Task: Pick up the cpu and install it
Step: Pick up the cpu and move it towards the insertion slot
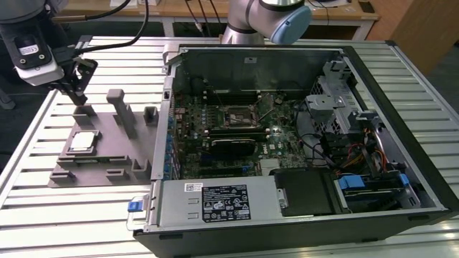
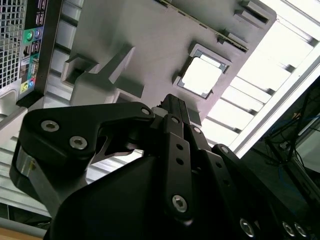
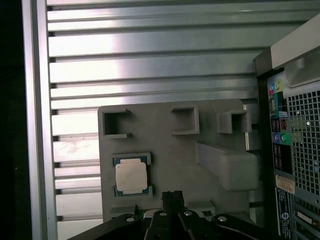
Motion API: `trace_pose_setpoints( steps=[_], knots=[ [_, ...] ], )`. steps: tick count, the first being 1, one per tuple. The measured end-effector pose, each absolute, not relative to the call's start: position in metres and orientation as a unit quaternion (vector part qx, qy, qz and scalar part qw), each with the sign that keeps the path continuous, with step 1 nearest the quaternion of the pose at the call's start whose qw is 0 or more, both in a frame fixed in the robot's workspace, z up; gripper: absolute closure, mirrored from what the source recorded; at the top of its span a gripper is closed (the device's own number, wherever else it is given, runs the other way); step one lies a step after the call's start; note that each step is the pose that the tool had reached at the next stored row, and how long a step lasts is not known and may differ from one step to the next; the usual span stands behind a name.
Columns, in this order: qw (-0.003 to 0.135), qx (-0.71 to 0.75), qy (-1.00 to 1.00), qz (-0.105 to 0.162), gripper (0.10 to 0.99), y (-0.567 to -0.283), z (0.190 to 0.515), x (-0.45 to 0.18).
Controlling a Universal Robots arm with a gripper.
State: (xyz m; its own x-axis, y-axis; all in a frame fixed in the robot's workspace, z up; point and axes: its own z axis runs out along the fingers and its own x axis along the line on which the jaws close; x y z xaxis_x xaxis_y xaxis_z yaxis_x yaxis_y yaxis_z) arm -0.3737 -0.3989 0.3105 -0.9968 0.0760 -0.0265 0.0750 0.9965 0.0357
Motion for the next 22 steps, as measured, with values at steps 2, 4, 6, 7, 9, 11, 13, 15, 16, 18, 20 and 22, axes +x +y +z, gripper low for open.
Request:
trace_pose_setpoints(
  steps=[2,4,6,7,9,11,13,15,16,18,20,22],
  knots=[
    [0.014,0.038,0.999,0.017,0.980,-0.399,0.310,-0.374],
    [0.014,0.038,0.999,0.017,0.980,-0.399,0.308,-0.374],
    [0.014,0.038,0.999,0.017,0.980,-0.399,0.307,-0.374],
    [0.014,0.038,0.999,0.017,0.980,-0.399,0.307,-0.374],
    [0.014,0.038,0.999,0.017,0.980,-0.399,0.306,-0.374],
    [0.014,0.038,0.999,0.017,0.980,-0.399,0.305,-0.374],
    [0.014,0.038,0.999,0.017,0.980,-0.399,0.303,-0.375],
    [0.014,0.038,0.999,0.017,0.980,-0.399,0.302,-0.375],
    [0.014,0.038,0.999,0.017,0.980,-0.399,0.301,-0.375],
    [0.014,0.038,0.999,0.017,0.980,-0.399,0.299,-0.376],
    [0.014,0.038,0.999,0.017,0.980,-0.399,0.296,-0.376],
    [0.014,0.038,0.999,0.017,0.980,-0.399,0.293,-0.377]
  ],
)
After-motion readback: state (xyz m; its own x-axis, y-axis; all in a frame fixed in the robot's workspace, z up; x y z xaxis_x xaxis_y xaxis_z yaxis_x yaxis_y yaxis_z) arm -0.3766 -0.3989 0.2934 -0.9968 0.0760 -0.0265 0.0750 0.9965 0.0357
